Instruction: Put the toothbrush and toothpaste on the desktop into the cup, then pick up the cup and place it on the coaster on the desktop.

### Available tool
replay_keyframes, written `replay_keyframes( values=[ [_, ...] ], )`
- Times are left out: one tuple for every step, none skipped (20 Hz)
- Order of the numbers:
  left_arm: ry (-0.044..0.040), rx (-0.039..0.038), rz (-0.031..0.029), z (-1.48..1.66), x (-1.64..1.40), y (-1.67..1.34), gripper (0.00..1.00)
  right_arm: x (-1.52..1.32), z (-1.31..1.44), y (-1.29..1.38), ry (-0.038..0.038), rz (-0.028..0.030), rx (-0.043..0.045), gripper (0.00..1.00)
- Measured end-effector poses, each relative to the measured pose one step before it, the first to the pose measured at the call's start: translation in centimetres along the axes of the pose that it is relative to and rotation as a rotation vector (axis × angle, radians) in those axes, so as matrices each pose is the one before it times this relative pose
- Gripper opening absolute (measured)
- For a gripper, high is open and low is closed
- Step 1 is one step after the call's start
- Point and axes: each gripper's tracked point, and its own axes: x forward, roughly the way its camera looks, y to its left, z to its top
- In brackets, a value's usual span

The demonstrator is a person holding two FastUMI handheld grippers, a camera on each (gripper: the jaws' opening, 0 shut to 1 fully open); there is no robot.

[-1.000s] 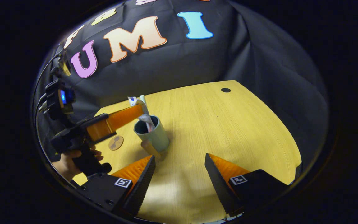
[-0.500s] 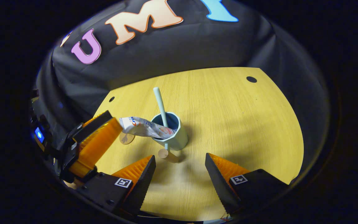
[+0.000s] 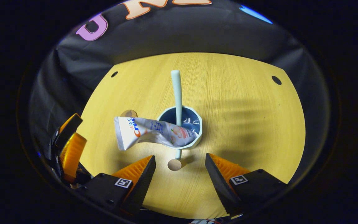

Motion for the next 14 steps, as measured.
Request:
replay_keyframes(
  values=[
    [0.00044, -0.00590, 0.01499, -0.223, -0.557, 0.693, 0.95, 0.653, -0.036, -0.106, 0.02056, -0.01149, -0.01269, 0.98],
    [0.00342, -0.00470, 0.01640, -0.131, -0.552, 0.753, 0.95, 0.650, -0.053, -0.068, 0.01896, -0.01077, -0.01121, 0.94],
    [0.00567, -0.00308, 0.01547, -0.417, -0.433, 0.649, 0.95, 0.679, -0.235, 0.045, 0.01956, -0.00640, -0.00609, 0.94],
    [-0.00028, -0.00162, 0.01564, -0.108, -0.476, 0.805, 0.95, 0.621, -0.116, 0.108, 0.01674, -0.00380, -0.00152, 0.99],
    [0.00058, -0.00092, 0.01685, -0.134, -0.496, 0.813, 0.95, 0.526, -0.034, 0.191, 0.00959, 0.00190, -0.00053, 0.99],
    [0.00333, -0.00077, 0.01800, -0.188, -0.316, 0.891, 0.95, 0.432, 0.072, 0.111, 0.00897, -0.00077, -0.00305, 0.99],
    [-0.00261, -0.00131, 0.01929, -0.109, -0.319, 0.885, 0.95, 0.344, -0.055, 0.085, 0.01278, -0.00033, -0.00089, 0.99],
    [-0.00237, -0.00367, 0.01260, -0.020, -0.293, 0.653, 0.95, 0.327, -0.044, 0.009, 0.01227, -0.00026, 0.00170, 0.99],
    [0.00217, -0.00210, 0.00896, -0.108, -0.257, 0.470, 0.95, 0.425, -0.084, -0.176, 0.00926, -0.00882, 0.00214, 0.97],
    [0.00309, 0.00069, 0.00922, -0.027, -0.107, 0.444, 0.95, 0.366, 0.016, -0.177, 0.00634, -0.00783, 0.00093, 0.87],
    [0.00051, 0.00087, 0.00678, -0.140, -0.494, 0.281, 0.95, 0.325, -0.062, -0.152, 0.00574, -0.00657, 0.00191, 0.90],
    [0.00192, 0.00145, 0.00418, -0.030, -0.355, 0.202, 0.95, 0.172, 0.055, -0.353, 0.00710, -0.01622, 0.00152, 0.80],
    [0.00183, 0.00286, 0.00331, 0.032, -0.115, 0.257, 0.95, 0.148, -0.127, -0.080, 0.00756, -0.00253, 0.00061, 0.76],
    [-0.00073, 0.00117, -0.00039, 0.135, 0.070, 0.164, 0.95, 0.172, -0.197, -0.001, 0.01046, -0.00018, -0.00136, 0.56]
  ],
)
